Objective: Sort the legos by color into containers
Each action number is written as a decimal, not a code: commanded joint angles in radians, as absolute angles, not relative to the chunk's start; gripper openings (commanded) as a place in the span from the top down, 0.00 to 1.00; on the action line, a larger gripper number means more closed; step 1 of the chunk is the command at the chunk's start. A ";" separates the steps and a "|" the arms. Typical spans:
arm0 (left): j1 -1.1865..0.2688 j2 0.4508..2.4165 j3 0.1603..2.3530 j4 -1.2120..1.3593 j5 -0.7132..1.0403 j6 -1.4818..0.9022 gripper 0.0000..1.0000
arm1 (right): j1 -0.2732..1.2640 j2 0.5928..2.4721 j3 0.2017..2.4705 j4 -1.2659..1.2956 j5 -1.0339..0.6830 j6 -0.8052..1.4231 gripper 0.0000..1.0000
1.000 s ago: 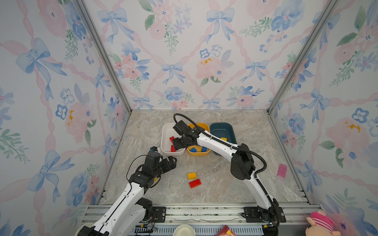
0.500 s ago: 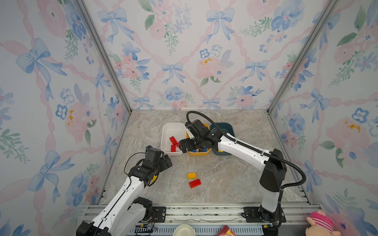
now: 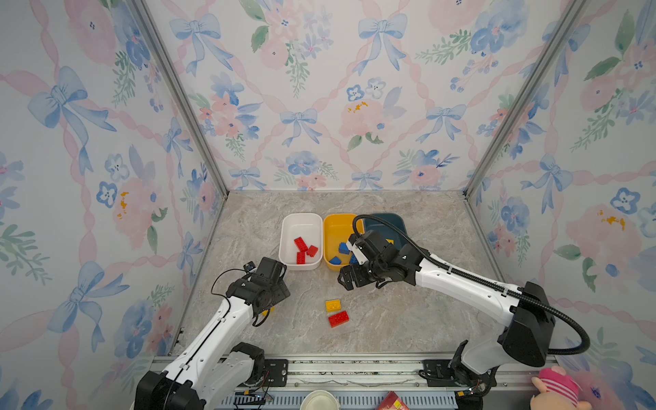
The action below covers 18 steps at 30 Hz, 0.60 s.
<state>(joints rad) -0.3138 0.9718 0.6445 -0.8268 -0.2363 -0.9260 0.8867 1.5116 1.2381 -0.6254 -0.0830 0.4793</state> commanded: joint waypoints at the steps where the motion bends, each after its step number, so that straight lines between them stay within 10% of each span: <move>1: -0.308 1.004 0.671 -0.893 -0.287 -0.959 0.10 | 0.870 1.450 1.178 -0.613 -0.106 0.504 0.03; 18: -0.294 1.175 0.638 -0.802 -0.278 -0.988 0.15 | 0.824 1.296 1.046 -0.614 -0.116 0.537 0.03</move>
